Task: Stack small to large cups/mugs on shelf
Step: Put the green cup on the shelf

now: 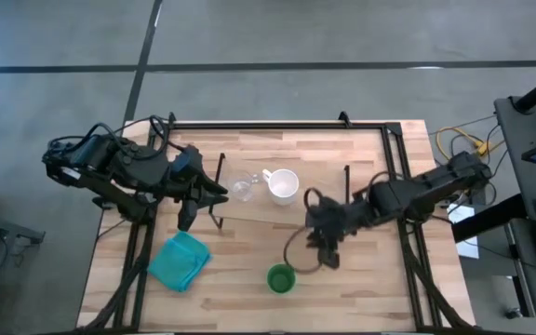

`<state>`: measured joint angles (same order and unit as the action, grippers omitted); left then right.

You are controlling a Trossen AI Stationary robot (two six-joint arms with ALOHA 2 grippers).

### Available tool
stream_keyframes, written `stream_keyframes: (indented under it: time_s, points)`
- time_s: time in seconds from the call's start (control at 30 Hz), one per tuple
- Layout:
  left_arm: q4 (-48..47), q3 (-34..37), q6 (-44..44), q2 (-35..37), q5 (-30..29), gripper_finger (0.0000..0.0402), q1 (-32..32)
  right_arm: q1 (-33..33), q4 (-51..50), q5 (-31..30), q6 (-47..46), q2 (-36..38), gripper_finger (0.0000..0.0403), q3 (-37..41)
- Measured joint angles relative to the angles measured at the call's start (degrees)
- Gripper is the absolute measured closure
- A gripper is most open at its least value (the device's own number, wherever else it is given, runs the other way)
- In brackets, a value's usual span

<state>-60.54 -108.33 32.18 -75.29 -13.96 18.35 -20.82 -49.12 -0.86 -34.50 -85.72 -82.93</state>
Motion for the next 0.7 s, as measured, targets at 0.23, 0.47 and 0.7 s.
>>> stream_keyframes:
  time_s: [0.23,0.47,0.7]
  points:
    - [0.03,-0.07,0.04,0.11,0.00,0.0327,0.00,-4.26,7.44,-0.02,0.39,-3.58,0.0260,-0.03]
    - [0.01,-0.07,0.04,0.11,0.00,0.0327,0.00,-6.99,14.70,0.49,11.92,-8.77,0.0229,-0.03]
    - [0.01,-0.07,0.04,0.11,0.20,0.0327,0.00,-9.86,14.83,1.27,18.35,-14.16,0.0227,-0.03]
